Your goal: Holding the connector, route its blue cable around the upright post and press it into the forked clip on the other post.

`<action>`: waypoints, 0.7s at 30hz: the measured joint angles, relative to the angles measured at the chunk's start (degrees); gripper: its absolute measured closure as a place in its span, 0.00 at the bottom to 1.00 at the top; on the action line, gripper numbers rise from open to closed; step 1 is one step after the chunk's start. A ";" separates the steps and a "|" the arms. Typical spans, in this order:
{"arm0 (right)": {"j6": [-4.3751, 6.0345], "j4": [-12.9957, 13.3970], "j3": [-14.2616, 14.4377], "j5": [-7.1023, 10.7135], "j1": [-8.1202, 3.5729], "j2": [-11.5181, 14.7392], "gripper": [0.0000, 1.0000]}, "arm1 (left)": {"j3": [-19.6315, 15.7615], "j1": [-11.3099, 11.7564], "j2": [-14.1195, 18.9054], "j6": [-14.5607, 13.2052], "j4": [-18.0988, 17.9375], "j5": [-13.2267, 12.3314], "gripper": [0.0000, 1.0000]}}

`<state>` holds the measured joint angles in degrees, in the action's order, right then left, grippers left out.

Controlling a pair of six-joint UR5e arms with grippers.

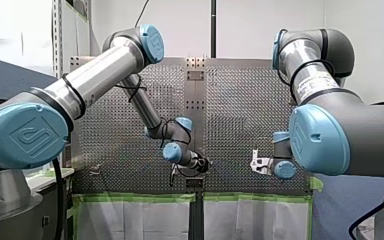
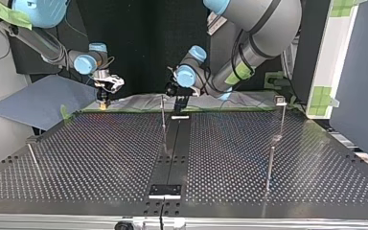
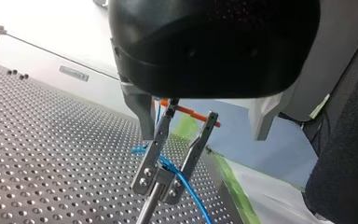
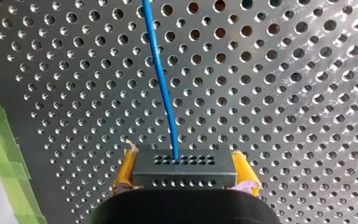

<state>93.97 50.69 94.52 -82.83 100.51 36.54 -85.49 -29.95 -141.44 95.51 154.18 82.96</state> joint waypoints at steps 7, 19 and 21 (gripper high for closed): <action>0.00 0.29 -0.02 0.00 0.00 -0.08 1.00 | 0.00 -0.06 0.00 0.02 -0.32 0.07 0.00; 0.00 0.56 -0.01 -0.04 0.00 -0.21 1.00 | 0.00 -0.06 0.00 0.29 -0.62 0.46 0.00; 0.00 0.57 0.00 -0.03 0.02 -0.21 1.00 | 0.00 -0.06 0.00 0.32 -0.67 0.47 0.00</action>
<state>93.97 51.25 94.52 -82.86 100.53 36.33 -85.49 -30.00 -141.44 95.83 153.50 83.44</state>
